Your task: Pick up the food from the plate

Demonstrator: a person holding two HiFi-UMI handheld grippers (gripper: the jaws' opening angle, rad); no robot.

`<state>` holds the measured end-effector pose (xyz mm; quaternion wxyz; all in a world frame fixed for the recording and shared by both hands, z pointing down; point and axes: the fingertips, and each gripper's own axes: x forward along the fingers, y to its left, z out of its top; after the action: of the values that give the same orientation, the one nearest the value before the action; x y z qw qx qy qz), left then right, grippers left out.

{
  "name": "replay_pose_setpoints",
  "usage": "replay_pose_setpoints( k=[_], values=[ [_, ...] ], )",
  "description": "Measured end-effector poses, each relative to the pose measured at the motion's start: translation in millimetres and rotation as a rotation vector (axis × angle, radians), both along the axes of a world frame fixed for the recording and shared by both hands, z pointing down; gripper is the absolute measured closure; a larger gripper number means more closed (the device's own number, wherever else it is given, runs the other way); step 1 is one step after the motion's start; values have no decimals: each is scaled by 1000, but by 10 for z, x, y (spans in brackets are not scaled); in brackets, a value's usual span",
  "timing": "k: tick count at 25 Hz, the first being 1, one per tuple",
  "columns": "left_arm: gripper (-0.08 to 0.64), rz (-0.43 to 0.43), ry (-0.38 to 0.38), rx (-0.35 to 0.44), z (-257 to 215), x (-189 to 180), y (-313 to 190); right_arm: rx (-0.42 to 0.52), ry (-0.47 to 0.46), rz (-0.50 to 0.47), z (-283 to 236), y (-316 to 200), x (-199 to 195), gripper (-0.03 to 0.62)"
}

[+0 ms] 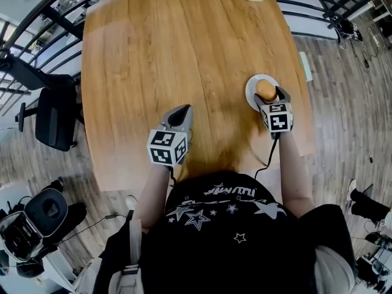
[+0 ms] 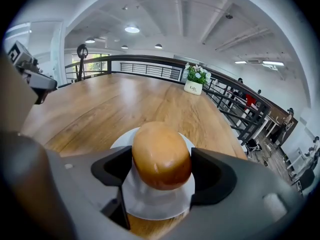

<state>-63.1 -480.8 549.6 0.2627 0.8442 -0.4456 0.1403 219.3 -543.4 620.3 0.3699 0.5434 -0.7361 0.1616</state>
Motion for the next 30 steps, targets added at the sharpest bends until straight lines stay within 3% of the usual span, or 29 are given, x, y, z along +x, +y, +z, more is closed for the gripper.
replay_pose_setpoints(
  k=[11,17,22,30],
  values=[
    [558,-52,13,43,-190,-157,48,58,-4,-14,-278,-67,-136,232],
    [558,-50,3,70,-293,-117,223,122,-82,18,-561,98,-96,232],
    [558,-46,-8,97,-384,-53,427,163,-199,35,-756,281,-153,232],
    [558,-80,-13,129,-509,-50,783,197,-260,-37,-969,659,-345,232]
  ],
)
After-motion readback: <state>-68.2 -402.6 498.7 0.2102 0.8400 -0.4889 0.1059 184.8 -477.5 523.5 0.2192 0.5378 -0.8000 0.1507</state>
